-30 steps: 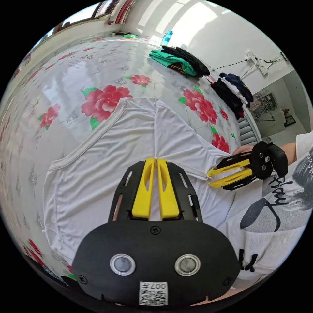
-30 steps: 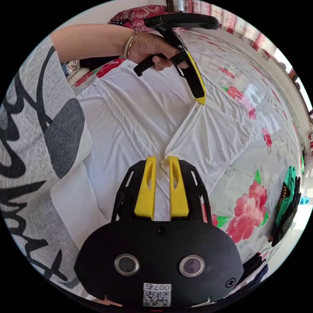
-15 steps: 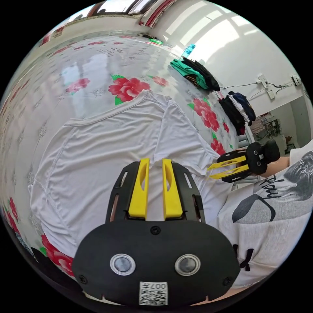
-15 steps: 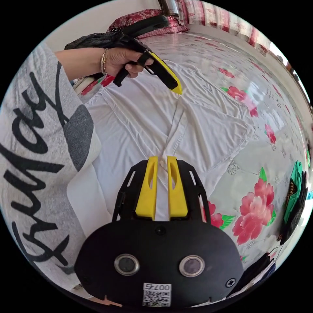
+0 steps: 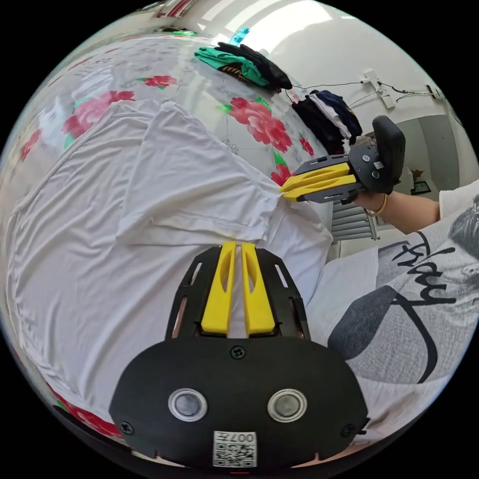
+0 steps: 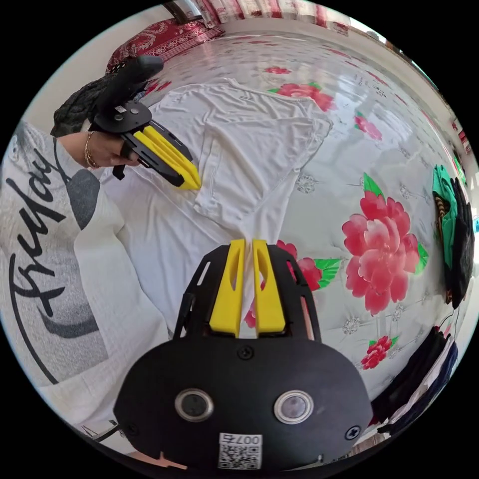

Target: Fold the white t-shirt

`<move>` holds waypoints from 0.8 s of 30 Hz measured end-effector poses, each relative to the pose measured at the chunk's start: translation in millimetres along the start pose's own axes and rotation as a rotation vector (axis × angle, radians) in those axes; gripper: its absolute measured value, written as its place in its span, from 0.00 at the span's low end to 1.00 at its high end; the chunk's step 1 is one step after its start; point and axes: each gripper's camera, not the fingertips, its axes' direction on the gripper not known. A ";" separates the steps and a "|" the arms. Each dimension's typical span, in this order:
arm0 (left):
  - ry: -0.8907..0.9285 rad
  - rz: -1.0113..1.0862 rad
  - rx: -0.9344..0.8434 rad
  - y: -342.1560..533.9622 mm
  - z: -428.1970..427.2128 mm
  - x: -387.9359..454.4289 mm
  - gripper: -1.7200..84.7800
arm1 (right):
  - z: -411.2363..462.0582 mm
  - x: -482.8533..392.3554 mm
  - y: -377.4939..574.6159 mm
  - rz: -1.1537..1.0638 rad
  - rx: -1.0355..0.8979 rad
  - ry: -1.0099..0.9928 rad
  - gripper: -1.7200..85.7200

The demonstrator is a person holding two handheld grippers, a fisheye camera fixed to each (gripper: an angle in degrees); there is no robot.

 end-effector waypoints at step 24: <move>-0.103 -0.987 0.800 320.3 -151.7 -143.7 0.10 | 31.7 -141.2 -473.9 -0.468 -0.018 -0.137 0.05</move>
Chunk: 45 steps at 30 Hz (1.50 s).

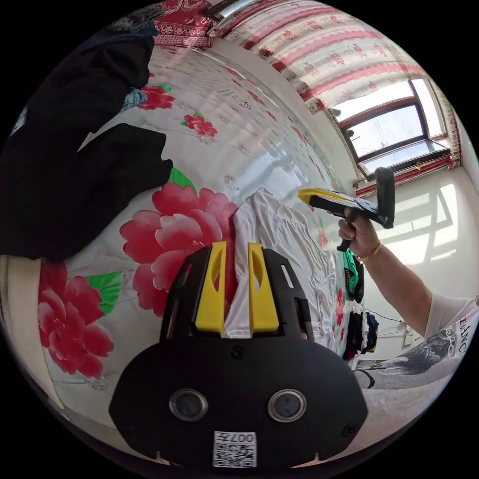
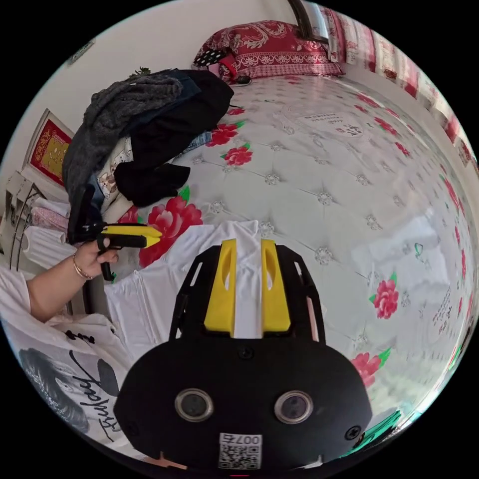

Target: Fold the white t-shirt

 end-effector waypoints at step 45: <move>-0.027 0.390 0.069 112.9 -64.6 32.4 0.12 | -77.5 41.6 19.5 -0.232 0.036 -0.196 0.02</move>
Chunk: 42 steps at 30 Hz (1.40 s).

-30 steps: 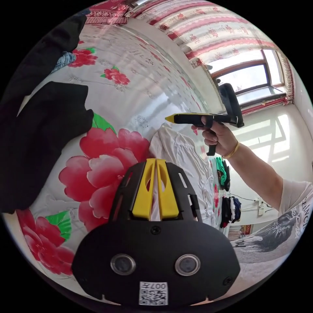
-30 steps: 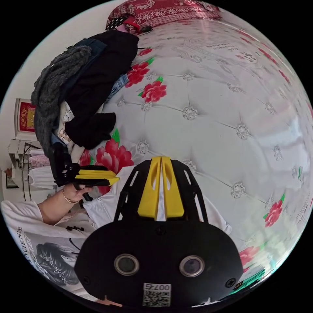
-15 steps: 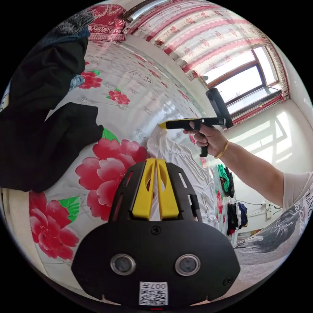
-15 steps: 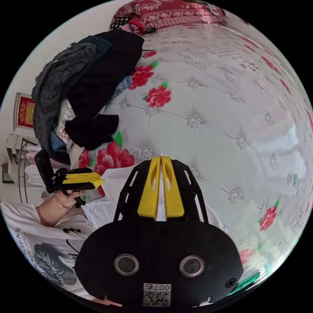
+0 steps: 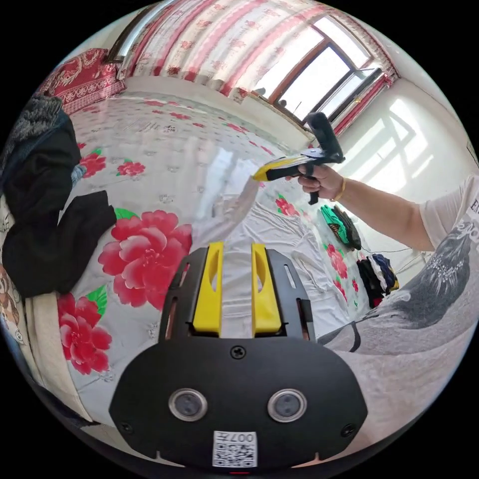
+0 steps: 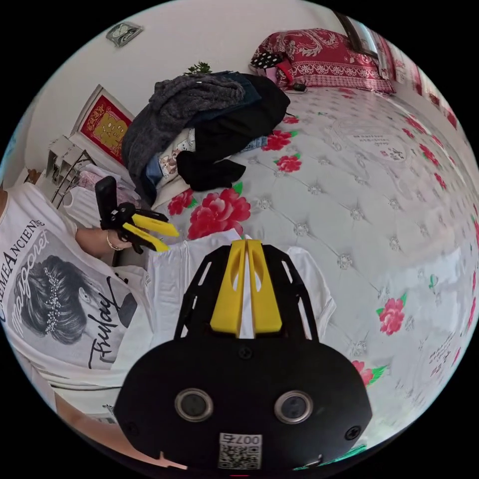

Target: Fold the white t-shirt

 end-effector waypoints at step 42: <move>-0.038 0.643 -0.344 96.1 144.7 147.5 0.03 | 39.2 -19.2 167.3 0.297 0.018 0.147 0.02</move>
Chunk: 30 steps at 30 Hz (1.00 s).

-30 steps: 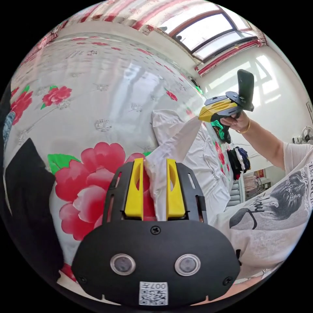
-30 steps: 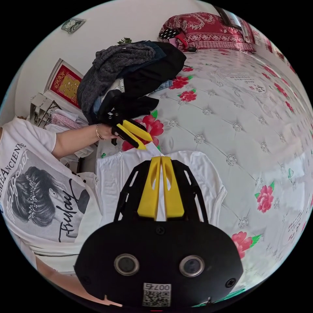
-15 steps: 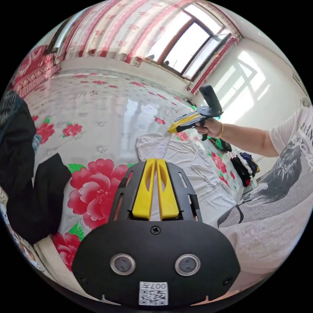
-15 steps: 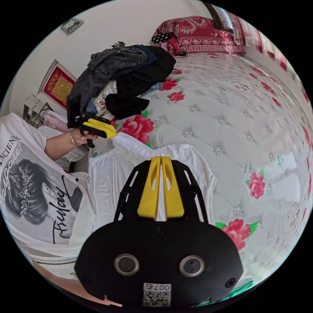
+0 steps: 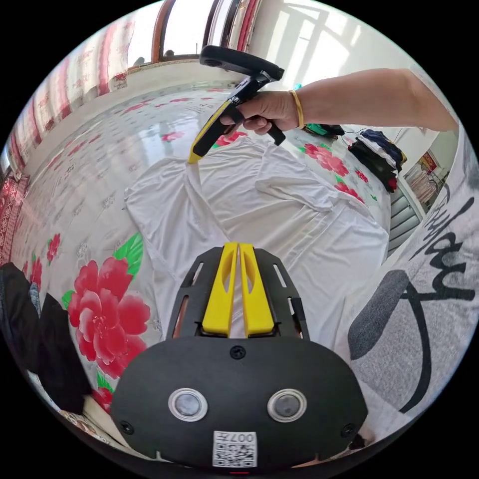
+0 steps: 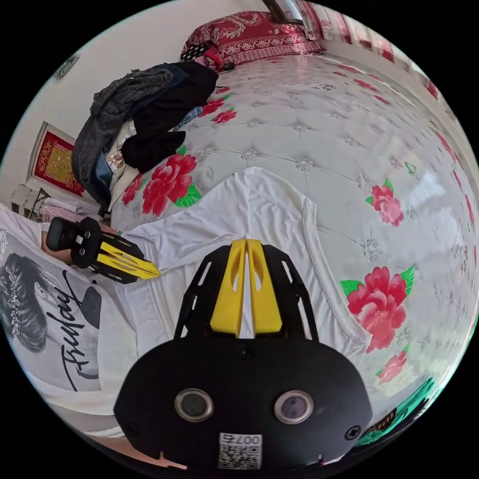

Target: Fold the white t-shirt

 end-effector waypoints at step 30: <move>-0.064 -0.002 -0.074 -11.0 29.8 20.9 0.07 | 15.9 -23.6 144.7 0.351 0.158 0.084 0.05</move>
